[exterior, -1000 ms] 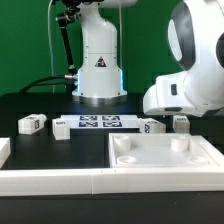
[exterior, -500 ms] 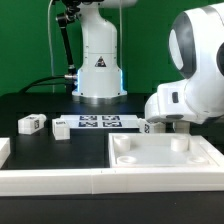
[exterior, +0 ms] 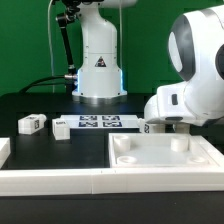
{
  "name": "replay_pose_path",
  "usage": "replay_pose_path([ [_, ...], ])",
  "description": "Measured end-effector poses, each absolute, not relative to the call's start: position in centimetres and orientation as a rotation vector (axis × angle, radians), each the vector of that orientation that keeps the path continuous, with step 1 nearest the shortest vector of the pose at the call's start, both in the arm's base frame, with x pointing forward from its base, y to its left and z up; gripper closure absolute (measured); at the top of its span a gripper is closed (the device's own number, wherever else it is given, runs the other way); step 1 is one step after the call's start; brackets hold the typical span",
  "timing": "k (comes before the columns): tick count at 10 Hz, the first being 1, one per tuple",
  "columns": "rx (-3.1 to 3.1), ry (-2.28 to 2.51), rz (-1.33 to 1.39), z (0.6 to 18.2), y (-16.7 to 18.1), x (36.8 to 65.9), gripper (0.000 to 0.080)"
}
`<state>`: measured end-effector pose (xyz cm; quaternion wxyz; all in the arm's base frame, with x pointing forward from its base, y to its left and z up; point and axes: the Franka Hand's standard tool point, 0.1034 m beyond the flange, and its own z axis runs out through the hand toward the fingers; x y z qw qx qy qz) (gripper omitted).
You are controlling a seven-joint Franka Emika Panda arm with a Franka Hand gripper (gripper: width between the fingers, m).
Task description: Assemble square table
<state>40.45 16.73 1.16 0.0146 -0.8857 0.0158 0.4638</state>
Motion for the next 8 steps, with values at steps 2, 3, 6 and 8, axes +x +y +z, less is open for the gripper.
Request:
replay_pose_path([
  [2,-2.757,0.052,1.443,1.15,16.64,40.49,0.0453],
  [3,-2.757,0.053,1.442,1.17,16.64,40.56,0.0453],
  [6,-2.756,0.058,1.432,1.35,16.4,40.91,0.0509],
  [8,-2.751,0.067,1.42,1.82,15.8,41.33,0.0509],
])
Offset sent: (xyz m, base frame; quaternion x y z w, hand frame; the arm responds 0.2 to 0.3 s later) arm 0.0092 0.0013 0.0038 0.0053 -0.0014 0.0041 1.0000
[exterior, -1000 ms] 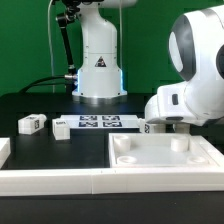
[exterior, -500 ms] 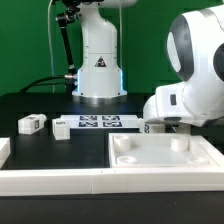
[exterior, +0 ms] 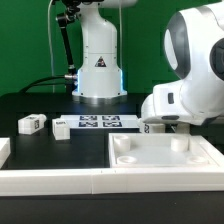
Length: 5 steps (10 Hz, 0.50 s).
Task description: Assemble square table
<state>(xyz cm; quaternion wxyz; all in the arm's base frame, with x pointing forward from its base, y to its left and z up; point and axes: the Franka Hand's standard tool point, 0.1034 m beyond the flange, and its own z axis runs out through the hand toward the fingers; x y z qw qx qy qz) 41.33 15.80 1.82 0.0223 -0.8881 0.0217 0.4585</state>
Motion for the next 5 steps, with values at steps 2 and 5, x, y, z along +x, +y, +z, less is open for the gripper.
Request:
replay_pose_path([
  [2,-2.736,0.063,1.42,3.8,14.8,42.0,0.0509],
  [5,-2.706,0.06,1.418,7.8,12.6,43.5,0.0508],
])
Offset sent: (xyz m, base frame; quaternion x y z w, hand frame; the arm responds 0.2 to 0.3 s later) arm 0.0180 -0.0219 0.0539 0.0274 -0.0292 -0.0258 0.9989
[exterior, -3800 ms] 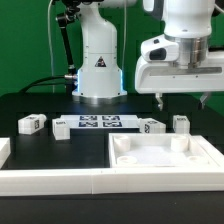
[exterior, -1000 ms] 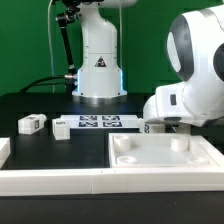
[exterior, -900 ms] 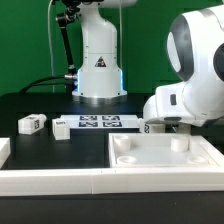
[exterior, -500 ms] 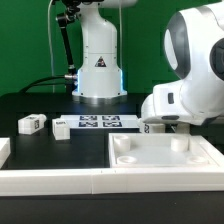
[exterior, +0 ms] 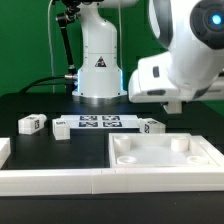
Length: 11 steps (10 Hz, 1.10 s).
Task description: Assemble square table
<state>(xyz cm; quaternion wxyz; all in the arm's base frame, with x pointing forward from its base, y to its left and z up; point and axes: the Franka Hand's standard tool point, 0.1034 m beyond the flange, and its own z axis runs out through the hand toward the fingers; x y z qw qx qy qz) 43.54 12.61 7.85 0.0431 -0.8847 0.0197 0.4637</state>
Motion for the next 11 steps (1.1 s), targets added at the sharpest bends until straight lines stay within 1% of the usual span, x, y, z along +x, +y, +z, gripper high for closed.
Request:
replay_pose_path([
  [1,-2.713,0.064,1.387,8.9,12.1,44.2,0.0508],
  [2,-2.725,0.064,1.363,8.8,12.2,44.3,0.0507],
  [3,-2.762,0.07,1.277,8.3,12.5,45.0,0.0507],
  [5,-2.842,0.061,1.064,8.6,12.3,45.8,0.0507],
  [6,-2.867,0.032,0.963,9.3,11.8,46.4,0.0507],
  [7,-2.878,0.017,0.919,10.4,11.5,46.8,0.0507],
  [10,-2.947,-0.012,0.61,13.3,10.2,49.8,0.0506],
  [11,-2.968,-0.004,0.502,13.6,10.1,50.3,0.0506],
])
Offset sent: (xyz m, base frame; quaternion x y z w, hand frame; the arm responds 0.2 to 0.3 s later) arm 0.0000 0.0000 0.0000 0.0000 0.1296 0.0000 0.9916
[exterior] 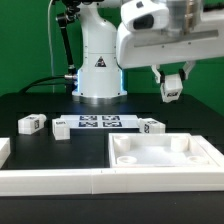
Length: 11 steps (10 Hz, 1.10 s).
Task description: Assemble square table
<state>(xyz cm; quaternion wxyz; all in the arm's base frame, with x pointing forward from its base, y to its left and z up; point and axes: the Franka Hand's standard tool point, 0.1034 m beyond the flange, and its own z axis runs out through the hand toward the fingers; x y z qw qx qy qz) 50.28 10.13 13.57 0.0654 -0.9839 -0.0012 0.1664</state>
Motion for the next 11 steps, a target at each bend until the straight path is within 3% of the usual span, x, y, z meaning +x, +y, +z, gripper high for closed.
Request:
replay_pose_path([
  [5,-3.024,-0.034,-0.045,13.3,9.3,52.2,0.0506],
  [7,-3.015,-0.012,-0.218,14.6,9.5,53.8,0.0506],
  [11,-2.966,0.003,-0.637,14.5,9.4,53.9,0.0506],
])
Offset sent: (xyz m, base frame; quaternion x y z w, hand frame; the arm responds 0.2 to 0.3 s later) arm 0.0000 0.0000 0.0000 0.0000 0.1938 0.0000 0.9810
